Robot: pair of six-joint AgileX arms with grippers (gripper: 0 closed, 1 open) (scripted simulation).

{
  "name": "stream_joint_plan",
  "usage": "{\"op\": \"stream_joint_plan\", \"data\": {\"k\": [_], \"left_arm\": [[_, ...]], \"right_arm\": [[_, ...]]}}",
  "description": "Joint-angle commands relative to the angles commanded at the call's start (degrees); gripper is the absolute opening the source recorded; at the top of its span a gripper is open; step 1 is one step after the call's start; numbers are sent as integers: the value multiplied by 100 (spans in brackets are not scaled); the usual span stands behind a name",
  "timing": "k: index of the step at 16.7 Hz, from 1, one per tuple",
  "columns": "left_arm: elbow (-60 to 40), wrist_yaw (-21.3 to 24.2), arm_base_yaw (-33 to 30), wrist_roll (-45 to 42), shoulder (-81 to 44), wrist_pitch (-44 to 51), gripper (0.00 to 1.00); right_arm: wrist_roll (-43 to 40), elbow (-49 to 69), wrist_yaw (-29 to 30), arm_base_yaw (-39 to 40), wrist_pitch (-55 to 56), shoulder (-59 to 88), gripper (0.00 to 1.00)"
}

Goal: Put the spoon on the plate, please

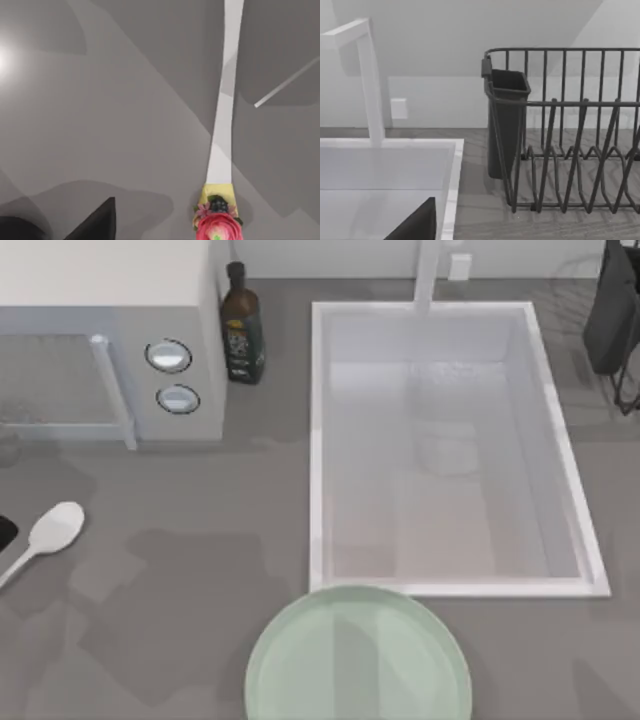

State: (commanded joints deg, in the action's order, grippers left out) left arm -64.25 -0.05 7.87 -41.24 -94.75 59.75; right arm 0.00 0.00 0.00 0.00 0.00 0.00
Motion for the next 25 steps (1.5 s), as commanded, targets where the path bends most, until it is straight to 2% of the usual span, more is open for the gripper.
{"op": "stream_joint_plan", "data": {"k": [3, 9, 15, 25], "left_arm": [[236, 1, 15, 2, -192, -393, 100], [1083, 3, 39, -33, -929, -2052, 100], [1259, 4, 45, -43, -1084, -2334, 100], [1259, 4, 45, -43, -1084, -2334, 25]], "right_arm": [[0, 0, 0, 0, 0, 0, 100], [0, 0, 0, 0, 0, 0, 100], [0, 0, 0, 0, 0, 0, 100], [0, 0, 0, 0, 0, 0, 100]]}}
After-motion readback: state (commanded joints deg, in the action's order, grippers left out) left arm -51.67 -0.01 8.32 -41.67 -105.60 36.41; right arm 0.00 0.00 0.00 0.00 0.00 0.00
